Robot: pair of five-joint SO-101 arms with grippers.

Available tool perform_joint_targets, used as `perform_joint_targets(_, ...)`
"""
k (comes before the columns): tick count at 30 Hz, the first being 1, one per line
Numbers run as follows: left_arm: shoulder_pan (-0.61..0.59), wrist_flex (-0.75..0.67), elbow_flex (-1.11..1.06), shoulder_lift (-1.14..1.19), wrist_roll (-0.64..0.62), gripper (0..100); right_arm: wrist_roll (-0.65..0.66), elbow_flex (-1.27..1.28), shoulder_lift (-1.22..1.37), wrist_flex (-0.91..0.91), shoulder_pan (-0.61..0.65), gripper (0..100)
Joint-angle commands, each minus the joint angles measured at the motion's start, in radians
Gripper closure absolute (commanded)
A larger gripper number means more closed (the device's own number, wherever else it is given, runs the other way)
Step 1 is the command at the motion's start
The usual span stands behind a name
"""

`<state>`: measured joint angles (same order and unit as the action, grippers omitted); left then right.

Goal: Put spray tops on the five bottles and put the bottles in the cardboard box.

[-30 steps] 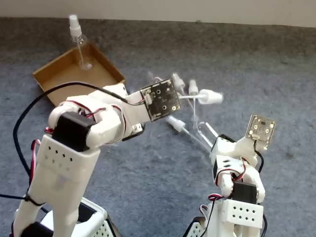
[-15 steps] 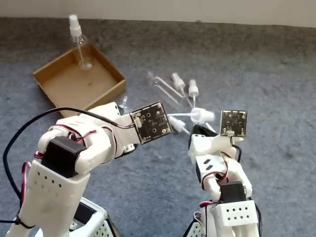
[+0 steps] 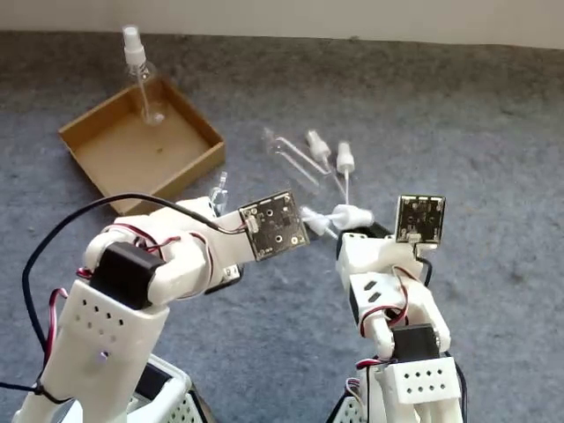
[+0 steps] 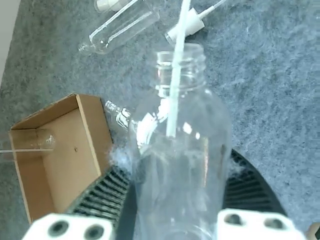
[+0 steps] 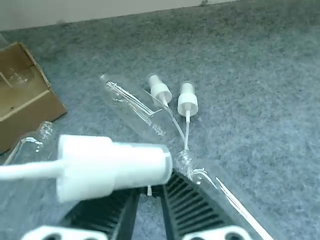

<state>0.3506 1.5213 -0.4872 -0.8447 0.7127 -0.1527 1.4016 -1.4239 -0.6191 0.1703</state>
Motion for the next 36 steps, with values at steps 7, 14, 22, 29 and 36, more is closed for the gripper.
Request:
perform_joint_targets(7, -0.007, -0.18, -0.177, -0.022, -0.011, 94, 0.014, -0.108, -0.018, 0.101, 0.013, 98.1)
perform_joint_targets(14, -0.001, -0.37, -0.341, -0.022, -0.011, 94, 0.015, -0.11, -0.018, 0.101, 0.013, 98.1)
perform_joint_targets(22, -0.007, -0.407, -0.371, -0.022, -0.011, 94, 0.146, -0.108, -0.019, 0.097, 0.01, 98.1)
perform_joint_targets(29, -0.012, -0.407, -0.369, -0.022, -0.011, 94, 0.153, -0.102, -0.019, 0.09, -0.064, 98.1)
perform_joint_targets(36, -0.022, -0.402, -0.323, -0.024, -0.103, 94, 0.155, -0.143, -0.01, -0.093, -0.119, 96.3)
